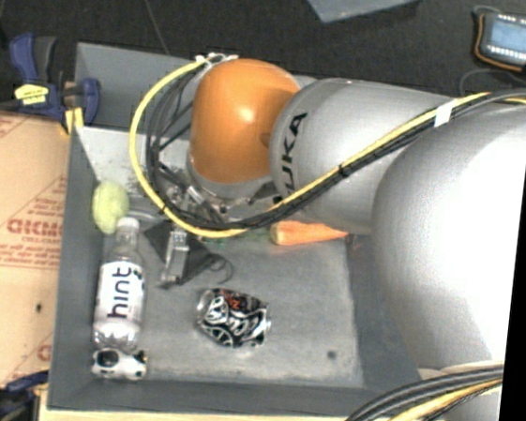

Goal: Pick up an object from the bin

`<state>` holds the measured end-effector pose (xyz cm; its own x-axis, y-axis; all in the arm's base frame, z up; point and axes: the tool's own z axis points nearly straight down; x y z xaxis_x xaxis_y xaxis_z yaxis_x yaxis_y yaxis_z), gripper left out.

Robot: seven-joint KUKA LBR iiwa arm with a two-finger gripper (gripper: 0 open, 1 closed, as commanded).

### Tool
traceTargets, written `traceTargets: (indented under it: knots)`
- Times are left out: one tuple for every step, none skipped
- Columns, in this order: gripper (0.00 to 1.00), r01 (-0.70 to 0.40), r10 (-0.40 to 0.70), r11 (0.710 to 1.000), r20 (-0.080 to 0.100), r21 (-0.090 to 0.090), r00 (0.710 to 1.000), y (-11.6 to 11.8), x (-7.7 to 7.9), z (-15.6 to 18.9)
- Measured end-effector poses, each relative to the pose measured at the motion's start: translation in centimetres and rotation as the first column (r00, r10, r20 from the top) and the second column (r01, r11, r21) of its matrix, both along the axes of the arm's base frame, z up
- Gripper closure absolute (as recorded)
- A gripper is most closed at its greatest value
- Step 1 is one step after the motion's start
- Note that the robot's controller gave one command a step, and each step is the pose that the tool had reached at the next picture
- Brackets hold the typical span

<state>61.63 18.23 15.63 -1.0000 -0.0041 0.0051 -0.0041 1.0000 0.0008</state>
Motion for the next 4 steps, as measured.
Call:
traceTargets:
  knots:
    - [0.0, 0.003, -0.003, 1.0, 0.008, 0.002, 1.0, -0.1, 0.2, 0.5]
    - [0.0, 0.145, -0.145, 0.989, 0.009, 0.004, 0.989, -1.5, 0.8, -0.6]
    - [0.0, 0.363, -0.363, 0.932, 0.006, 0.001, 0.932, -2.8, 0.9, -2.9]
    - [0.0, 0.154, -0.154, 0.988, 0.007, 0.001, 0.988, -3.5, 1.1, -4.0]
